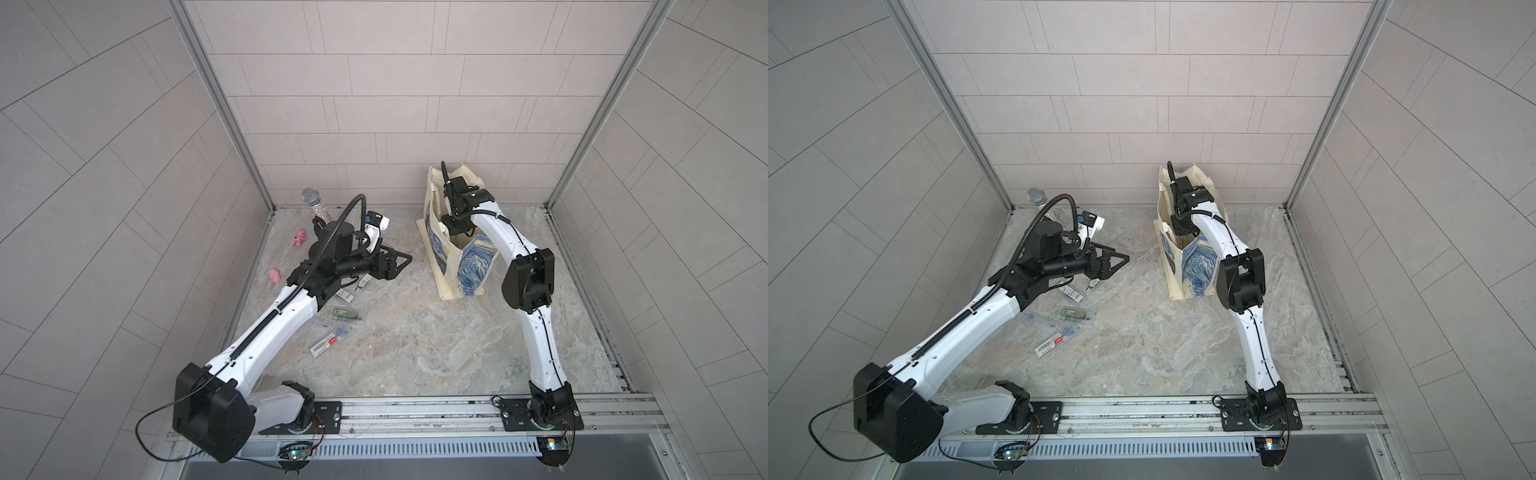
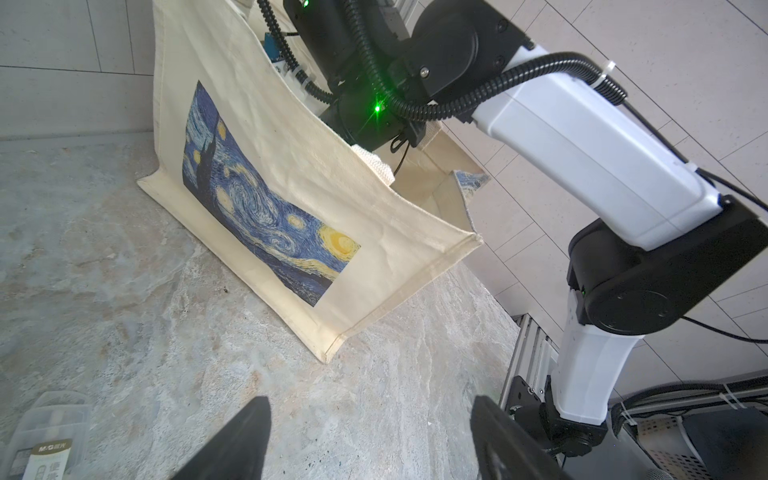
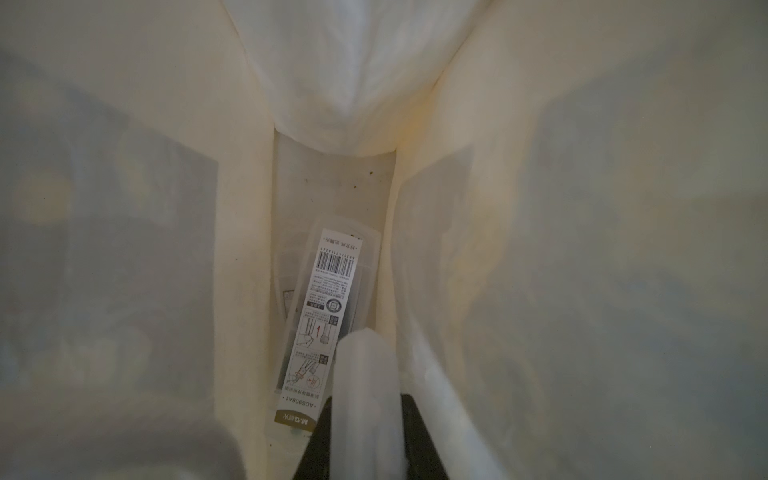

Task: Put the compass set into the canvas bag
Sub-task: Place the compass set in the canvas bag.

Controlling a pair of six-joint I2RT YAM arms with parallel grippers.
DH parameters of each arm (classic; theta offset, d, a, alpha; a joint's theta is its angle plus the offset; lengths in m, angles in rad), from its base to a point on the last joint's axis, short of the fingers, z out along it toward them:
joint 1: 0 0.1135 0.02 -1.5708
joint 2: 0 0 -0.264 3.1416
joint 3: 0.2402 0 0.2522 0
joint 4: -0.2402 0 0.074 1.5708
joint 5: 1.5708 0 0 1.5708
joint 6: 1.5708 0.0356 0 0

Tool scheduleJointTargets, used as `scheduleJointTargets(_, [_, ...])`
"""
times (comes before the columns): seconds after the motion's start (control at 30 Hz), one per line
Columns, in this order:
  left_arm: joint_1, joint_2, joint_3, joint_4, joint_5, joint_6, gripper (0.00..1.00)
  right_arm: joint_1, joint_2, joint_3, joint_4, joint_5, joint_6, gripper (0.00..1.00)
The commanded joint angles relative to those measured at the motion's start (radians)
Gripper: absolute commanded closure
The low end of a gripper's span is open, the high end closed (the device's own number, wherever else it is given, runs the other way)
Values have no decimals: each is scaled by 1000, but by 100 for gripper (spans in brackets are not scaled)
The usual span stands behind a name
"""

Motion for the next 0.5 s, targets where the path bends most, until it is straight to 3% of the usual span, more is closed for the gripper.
scheduleJointTargets(0.0, [6, 0, -11, 4, 7, 13, 19, -5, 27, 21, -25, -12, 12, 100])
scheduleJointTargets(0.13, [5, 0, -12, -3, 3, 19, 19, -6, 53, 24, -22, -16, 21, 100])
scheduleJointTargets(0.23, [7, -5, -11, -7, 3, 23, 19, -6, 69, 22, -22, -20, 28, 94])
scheduleJointTargets(0.47, [11, -6, -9, -10, 3, 23, 19, -6, 96, 21, -31, -34, 38, 94])
